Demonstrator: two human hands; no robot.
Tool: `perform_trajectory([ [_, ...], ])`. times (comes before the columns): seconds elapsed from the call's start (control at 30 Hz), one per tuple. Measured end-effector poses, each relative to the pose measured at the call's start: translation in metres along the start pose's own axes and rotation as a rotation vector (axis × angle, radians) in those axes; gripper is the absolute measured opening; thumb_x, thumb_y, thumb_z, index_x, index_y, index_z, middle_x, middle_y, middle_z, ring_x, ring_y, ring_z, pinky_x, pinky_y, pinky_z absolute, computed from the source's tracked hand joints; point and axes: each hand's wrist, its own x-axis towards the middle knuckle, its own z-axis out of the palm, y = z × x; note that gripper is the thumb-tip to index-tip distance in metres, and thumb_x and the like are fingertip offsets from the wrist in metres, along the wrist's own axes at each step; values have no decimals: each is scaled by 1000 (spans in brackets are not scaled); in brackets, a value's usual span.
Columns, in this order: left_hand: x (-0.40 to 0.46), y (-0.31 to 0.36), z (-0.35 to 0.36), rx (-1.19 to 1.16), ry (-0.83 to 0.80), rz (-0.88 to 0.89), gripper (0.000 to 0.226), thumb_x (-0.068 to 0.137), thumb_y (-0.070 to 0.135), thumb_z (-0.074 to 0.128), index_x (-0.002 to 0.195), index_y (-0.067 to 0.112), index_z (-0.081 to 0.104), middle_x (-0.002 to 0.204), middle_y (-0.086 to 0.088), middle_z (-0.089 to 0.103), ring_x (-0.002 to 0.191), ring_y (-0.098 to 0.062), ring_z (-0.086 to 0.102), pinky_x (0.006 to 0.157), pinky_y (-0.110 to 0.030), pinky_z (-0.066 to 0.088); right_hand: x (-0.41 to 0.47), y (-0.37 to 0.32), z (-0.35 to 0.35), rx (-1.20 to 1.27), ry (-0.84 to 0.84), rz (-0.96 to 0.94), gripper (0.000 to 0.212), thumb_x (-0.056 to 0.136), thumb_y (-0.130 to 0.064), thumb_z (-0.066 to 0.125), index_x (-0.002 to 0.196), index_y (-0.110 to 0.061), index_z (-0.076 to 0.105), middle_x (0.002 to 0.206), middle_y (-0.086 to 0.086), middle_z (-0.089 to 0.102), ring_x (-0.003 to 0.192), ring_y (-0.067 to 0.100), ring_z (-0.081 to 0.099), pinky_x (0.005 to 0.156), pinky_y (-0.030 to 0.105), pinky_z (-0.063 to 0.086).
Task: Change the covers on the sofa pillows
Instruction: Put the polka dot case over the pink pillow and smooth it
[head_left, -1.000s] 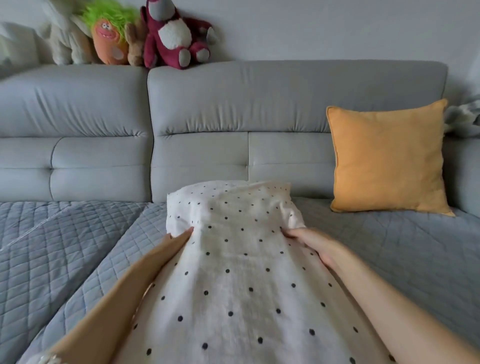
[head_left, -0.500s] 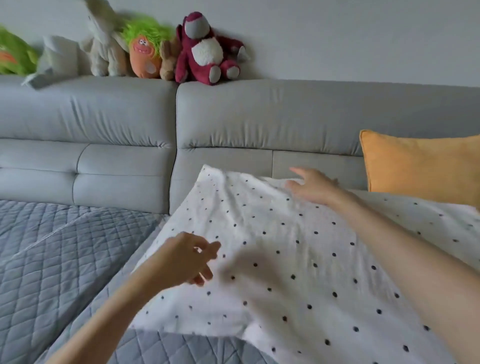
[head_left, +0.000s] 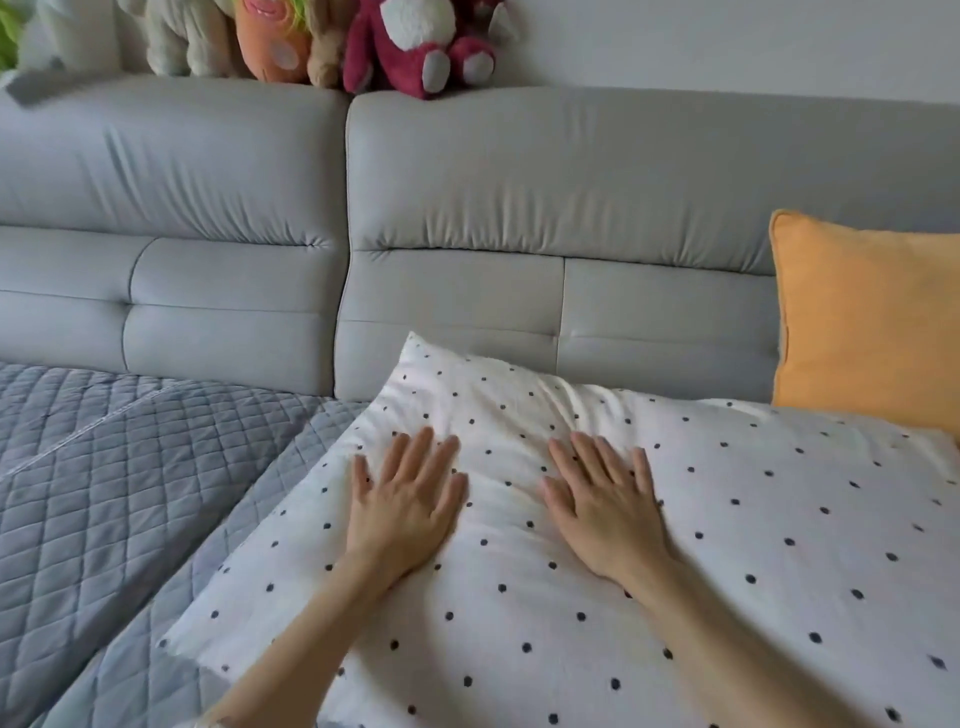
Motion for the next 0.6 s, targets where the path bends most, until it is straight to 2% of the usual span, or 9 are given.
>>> perform_trajectory([
  [0.1,21,-30,4,-41,-21,-132,58,84,69,8,139,50,17,153,19,14,142,-12,13,109,-54,12,10,14,0,-10,40,9,117,48,-67,-48,147,-39,8,157,-12,3,144,9,2,115,44,-7],
  [0.13,26,-43,-3,-86,-34,-195,62,81,73,11,137,49,22,151,15,22,139,-15,22,109,-53,18,9,15,-4,-31,52,-6,116,49,-68,-46,147,-39,10,157,-13,6,144,8,3,115,43,-5],
  [0.2,34,-70,-12,-218,-93,-352,83,70,83,11,138,38,29,148,3,34,133,-24,36,109,-48,27,6,15,-7,-43,71,-21,110,56,-71,-41,146,-39,13,156,-14,10,143,7,6,116,42,-4],
  [0.3,31,-82,-19,-355,-221,-482,80,82,75,24,142,23,33,146,-8,38,132,-30,38,108,-40,28,-1,6,-6,-56,96,-32,95,69,-72,-26,144,-38,21,153,-16,20,142,6,13,116,42,-2],
  [0.37,33,-82,-24,-464,-200,-544,79,85,71,25,141,17,38,145,-14,39,131,-33,38,109,-40,28,-3,3,-10,-26,106,-30,95,70,-74,-21,141,-37,30,149,-17,29,139,6,20,116,40,2],
  [0.43,34,-83,-34,-512,-161,-594,70,92,59,27,138,9,44,143,-17,41,129,-33,40,108,-35,30,-1,8,-16,41,141,-26,87,72,-71,-7,137,-35,40,144,-17,38,136,5,29,113,36,5],
  [0.5,28,-86,-49,-566,-170,-570,59,96,50,33,128,5,53,135,-15,49,122,-31,48,96,-30,35,2,14,-26,95,161,-31,80,76,-68,4,132,-32,48,138,-15,47,131,6,37,111,33,14],
  [0.6,7,-98,-63,-547,-280,-536,56,96,50,34,113,5,62,116,-11,58,106,-28,57,88,-29,40,13,14,-41,182,127,-24,66,84,-68,20,128,-31,53,133,-13,53,127,10,44,109,37,27],
])
